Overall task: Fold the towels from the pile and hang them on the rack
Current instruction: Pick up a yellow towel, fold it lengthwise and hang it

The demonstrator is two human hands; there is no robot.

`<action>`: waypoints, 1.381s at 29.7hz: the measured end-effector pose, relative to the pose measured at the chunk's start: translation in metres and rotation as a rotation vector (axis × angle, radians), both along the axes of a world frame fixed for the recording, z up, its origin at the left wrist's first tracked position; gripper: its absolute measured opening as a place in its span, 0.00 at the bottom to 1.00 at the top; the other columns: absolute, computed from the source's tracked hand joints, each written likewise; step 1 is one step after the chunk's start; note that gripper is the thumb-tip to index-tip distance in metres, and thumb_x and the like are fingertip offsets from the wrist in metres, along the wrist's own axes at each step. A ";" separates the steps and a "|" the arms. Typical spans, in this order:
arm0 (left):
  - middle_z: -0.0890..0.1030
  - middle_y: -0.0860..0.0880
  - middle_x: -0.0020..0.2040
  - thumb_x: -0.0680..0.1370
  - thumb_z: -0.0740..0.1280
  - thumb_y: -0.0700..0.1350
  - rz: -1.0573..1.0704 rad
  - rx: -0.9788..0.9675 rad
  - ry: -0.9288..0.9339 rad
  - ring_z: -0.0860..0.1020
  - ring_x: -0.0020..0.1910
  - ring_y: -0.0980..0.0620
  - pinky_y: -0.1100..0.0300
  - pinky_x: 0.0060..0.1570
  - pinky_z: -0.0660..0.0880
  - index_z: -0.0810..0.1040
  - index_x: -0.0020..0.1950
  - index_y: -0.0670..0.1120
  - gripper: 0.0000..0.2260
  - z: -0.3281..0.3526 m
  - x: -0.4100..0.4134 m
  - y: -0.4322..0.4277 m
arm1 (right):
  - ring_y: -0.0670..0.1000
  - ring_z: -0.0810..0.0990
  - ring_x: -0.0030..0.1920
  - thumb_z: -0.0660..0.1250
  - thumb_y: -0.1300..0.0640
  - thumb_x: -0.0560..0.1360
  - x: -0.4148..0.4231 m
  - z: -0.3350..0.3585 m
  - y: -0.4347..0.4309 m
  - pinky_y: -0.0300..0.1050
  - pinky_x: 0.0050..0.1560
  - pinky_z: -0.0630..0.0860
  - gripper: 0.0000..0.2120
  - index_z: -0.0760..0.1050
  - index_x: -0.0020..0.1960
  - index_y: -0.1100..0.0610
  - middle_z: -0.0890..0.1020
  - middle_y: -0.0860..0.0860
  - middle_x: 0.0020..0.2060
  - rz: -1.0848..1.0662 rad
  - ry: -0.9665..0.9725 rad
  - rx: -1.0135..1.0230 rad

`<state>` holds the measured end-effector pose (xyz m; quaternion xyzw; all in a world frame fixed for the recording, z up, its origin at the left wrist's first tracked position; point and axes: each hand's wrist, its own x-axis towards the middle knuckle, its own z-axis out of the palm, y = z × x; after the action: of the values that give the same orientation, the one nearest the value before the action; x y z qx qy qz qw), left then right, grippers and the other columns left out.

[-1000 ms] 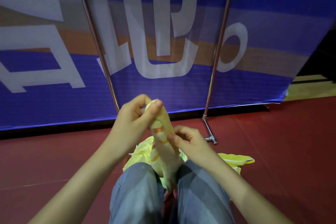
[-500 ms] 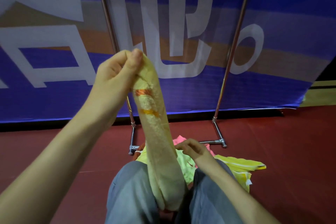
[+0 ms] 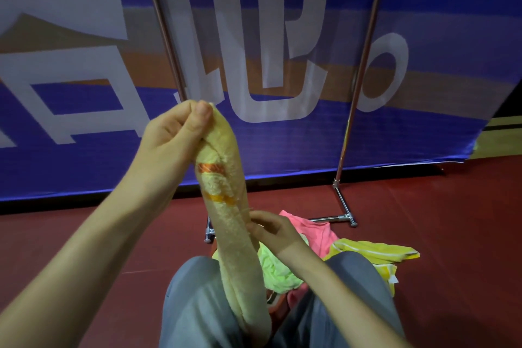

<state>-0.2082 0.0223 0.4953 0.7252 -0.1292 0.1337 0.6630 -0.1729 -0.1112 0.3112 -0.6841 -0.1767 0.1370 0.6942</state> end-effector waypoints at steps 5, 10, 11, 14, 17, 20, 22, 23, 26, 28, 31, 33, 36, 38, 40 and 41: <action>0.78 0.55 0.25 0.63 0.61 0.60 0.025 -0.016 -0.005 0.75 0.26 0.61 0.69 0.30 0.74 0.78 0.27 0.53 0.13 0.001 0.001 0.003 | 0.34 0.76 0.35 0.64 0.68 0.73 -0.001 -0.003 0.007 0.31 0.42 0.70 0.06 0.79 0.46 0.63 0.79 0.43 0.36 0.009 0.025 0.009; 0.78 0.55 0.26 0.64 0.62 0.62 0.028 -0.009 -0.019 0.75 0.27 0.61 0.70 0.31 0.74 0.78 0.29 0.53 0.14 -0.001 0.003 0.011 | 0.38 0.72 0.28 0.64 0.63 0.75 -0.005 -0.018 0.004 0.36 0.35 0.67 0.14 0.76 0.34 0.49 0.77 0.41 0.25 0.045 0.137 -0.032; 0.78 0.55 0.27 0.64 0.63 0.62 0.021 -0.004 -0.025 0.75 0.28 0.61 0.69 0.31 0.74 0.78 0.30 0.53 0.14 -0.002 0.004 0.013 | 0.39 0.71 0.28 0.64 0.60 0.75 -0.006 -0.022 0.002 0.37 0.35 0.67 0.15 0.75 0.32 0.48 0.76 0.41 0.24 0.050 0.158 -0.045; 0.77 0.55 0.26 0.63 0.62 0.61 0.029 -0.024 -0.018 0.75 0.27 0.61 0.69 0.30 0.74 0.78 0.29 0.53 0.14 -0.005 0.006 0.015 | 0.42 0.70 0.30 0.66 0.49 0.71 -0.010 -0.030 -0.006 0.38 0.35 0.66 0.13 0.73 0.29 0.50 0.72 0.42 0.25 0.045 0.190 -0.111; 0.78 0.55 0.26 0.63 0.64 0.65 0.024 0.005 -0.032 0.75 0.27 0.61 0.69 0.30 0.74 0.78 0.31 0.54 0.15 -0.011 0.007 0.020 | 0.41 0.73 0.27 0.66 0.53 0.73 -0.007 -0.034 -0.021 0.36 0.35 0.70 0.11 0.73 0.32 0.54 0.75 0.44 0.23 -0.024 0.251 -0.125; 0.77 0.56 0.26 0.65 0.64 0.64 0.080 0.012 -0.009 0.75 0.26 0.61 0.70 0.28 0.73 0.77 0.32 0.52 0.16 -0.022 0.009 0.029 | 0.36 0.70 0.24 0.65 0.60 0.75 0.000 -0.027 -0.044 0.31 0.30 0.66 0.13 0.71 0.31 0.54 0.74 0.42 0.20 -0.113 0.216 -0.165; 0.76 0.56 0.25 0.70 0.63 0.61 0.160 0.028 0.019 0.73 0.25 0.61 0.71 0.27 0.71 0.73 0.34 0.47 0.17 -0.033 0.011 0.034 | 0.38 0.68 0.25 0.63 0.60 0.75 0.006 -0.019 -0.060 0.32 0.28 0.64 0.13 0.71 0.32 0.56 0.72 0.43 0.23 -0.168 0.196 -0.170; 0.75 0.55 0.24 0.73 0.63 0.57 0.196 0.054 0.038 0.72 0.24 0.61 0.71 0.26 0.70 0.71 0.35 0.44 0.17 -0.041 0.013 0.035 | 0.39 0.67 0.26 0.64 0.59 0.75 0.008 -0.013 -0.067 0.34 0.28 0.63 0.12 0.71 0.32 0.56 0.71 0.44 0.25 -0.187 0.187 -0.184; 0.74 0.54 0.23 0.76 0.60 0.50 0.222 0.143 0.127 0.71 0.23 0.61 0.70 0.24 0.69 0.69 0.35 0.42 0.14 -0.068 0.015 0.028 | 0.43 0.66 0.28 0.64 0.58 0.75 0.016 0.007 -0.078 0.37 0.28 0.62 0.12 0.71 0.32 0.55 0.70 0.47 0.25 -0.206 0.152 -0.189; 0.74 0.52 0.23 0.76 0.63 0.50 0.190 0.152 0.174 0.71 0.24 0.59 0.65 0.25 0.70 0.68 0.34 0.44 0.14 -0.088 0.014 0.016 | 0.45 0.71 0.29 0.64 0.58 0.75 0.020 0.024 -0.079 0.38 0.28 0.66 0.11 0.72 0.34 0.57 0.75 0.48 0.25 -0.216 0.140 -0.167; 0.74 0.51 0.27 0.77 0.62 0.47 0.135 0.122 0.244 0.74 0.25 0.57 0.63 0.24 0.72 0.69 0.38 0.40 0.12 -0.109 0.011 -0.006 | 0.42 0.76 0.26 0.64 0.58 0.75 0.023 0.050 -0.076 0.34 0.28 0.70 0.12 0.74 0.32 0.54 0.79 0.45 0.22 -0.195 0.132 -0.127; 0.76 0.52 0.28 0.77 0.60 0.42 0.093 0.081 0.285 0.76 0.26 0.60 0.65 0.27 0.75 0.70 0.42 0.36 0.09 -0.118 0.010 -0.022 | 0.44 0.75 0.29 0.64 0.56 0.75 0.022 0.060 -0.073 0.37 0.31 0.70 0.13 0.74 0.31 0.54 0.79 0.46 0.25 -0.176 0.136 -0.105; 0.75 0.51 0.31 0.77 0.60 0.39 0.054 0.008 0.292 0.75 0.31 0.62 0.68 0.33 0.76 0.68 0.38 0.41 0.08 -0.124 0.006 -0.048 | 0.46 0.75 0.33 0.64 0.56 0.75 0.018 0.070 -0.065 0.37 0.34 0.70 0.11 0.77 0.35 0.56 0.79 0.51 0.31 -0.139 0.135 -0.056; 0.72 0.47 0.34 0.77 0.60 0.39 0.055 -0.044 0.288 0.73 0.35 0.58 0.68 0.37 0.74 0.67 0.36 0.43 0.10 -0.126 0.004 -0.058 | 0.45 0.78 0.35 0.63 0.57 0.75 0.014 0.074 -0.058 0.37 0.37 0.74 0.10 0.79 0.38 0.55 0.81 0.49 0.33 -0.102 0.149 -0.009; 0.70 0.44 0.36 0.78 0.61 0.44 0.035 -0.084 0.299 0.72 0.39 0.51 0.57 0.45 0.73 0.67 0.38 0.42 0.10 -0.128 0.003 -0.062 | 0.49 0.80 0.40 0.62 0.58 0.75 0.011 0.076 -0.053 0.40 0.43 0.75 0.09 0.80 0.41 0.55 0.82 0.53 0.39 -0.083 0.164 0.003; 0.70 0.43 0.38 0.76 0.61 0.47 0.024 -0.091 0.306 0.71 0.40 0.50 0.54 0.46 0.72 0.68 0.39 0.42 0.10 -0.128 0.002 -0.062 | 0.51 0.79 0.43 0.63 0.59 0.75 0.010 0.074 -0.051 0.42 0.46 0.75 0.09 0.81 0.41 0.54 0.82 0.55 0.41 -0.085 0.177 0.014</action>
<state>-0.2063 -0.0397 0.3669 0.7078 -0.0118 0.0356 0.7055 -0.1631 -0.1619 0.3857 -0.6714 -0.0865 0.1663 0.7170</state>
